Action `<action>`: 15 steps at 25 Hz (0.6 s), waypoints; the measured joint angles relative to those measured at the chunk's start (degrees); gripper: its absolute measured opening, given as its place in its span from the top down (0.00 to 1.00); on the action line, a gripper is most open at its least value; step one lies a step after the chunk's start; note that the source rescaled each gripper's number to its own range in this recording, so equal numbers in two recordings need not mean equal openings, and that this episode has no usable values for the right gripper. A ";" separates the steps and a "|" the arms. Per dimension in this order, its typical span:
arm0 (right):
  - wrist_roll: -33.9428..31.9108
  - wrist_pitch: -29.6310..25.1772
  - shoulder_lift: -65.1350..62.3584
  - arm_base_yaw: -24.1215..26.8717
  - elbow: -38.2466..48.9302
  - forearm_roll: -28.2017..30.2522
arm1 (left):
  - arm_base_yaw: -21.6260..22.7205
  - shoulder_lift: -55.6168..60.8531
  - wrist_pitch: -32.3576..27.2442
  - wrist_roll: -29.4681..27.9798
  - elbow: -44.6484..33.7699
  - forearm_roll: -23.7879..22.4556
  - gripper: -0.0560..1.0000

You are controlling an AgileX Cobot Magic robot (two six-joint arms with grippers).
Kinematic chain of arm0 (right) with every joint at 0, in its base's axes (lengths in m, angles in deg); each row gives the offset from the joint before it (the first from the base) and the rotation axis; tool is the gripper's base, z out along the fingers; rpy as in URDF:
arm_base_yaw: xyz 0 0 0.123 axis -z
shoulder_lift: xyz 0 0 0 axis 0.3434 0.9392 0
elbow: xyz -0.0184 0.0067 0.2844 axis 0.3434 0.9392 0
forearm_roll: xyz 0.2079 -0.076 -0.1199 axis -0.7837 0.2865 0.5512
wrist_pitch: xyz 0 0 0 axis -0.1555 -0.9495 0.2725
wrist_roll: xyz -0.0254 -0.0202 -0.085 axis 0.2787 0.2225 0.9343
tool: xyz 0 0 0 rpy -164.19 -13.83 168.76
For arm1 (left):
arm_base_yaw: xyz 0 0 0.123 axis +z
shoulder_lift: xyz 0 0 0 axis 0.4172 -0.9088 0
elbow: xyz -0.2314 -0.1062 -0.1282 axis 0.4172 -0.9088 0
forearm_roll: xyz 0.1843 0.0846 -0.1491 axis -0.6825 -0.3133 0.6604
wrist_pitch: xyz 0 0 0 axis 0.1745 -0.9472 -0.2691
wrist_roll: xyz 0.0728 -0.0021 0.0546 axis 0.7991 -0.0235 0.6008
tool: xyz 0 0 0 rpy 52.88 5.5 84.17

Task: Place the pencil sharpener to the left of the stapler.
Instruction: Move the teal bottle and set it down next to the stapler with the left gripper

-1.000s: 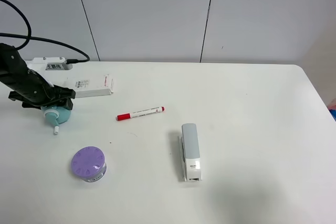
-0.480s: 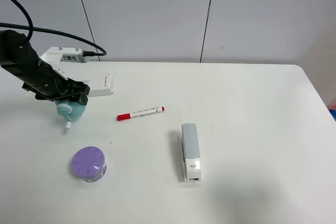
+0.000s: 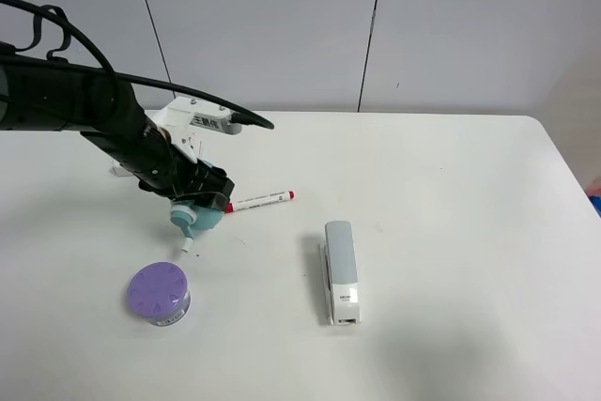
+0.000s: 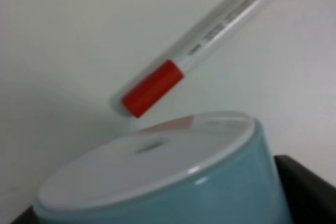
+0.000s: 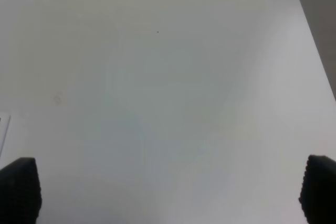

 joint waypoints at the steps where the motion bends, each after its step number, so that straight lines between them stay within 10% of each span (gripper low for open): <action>1: 0.00 0.00 0.00 0.00 0.00 0.00 | -1.25 0.05 -0.14 0.00 0.00 0.00 0.94; 15: 0.00 0.00 0.00 0.00 0.00 0.00 | -12.08 0.05 0.08 0.96 0.00 0.02 0.94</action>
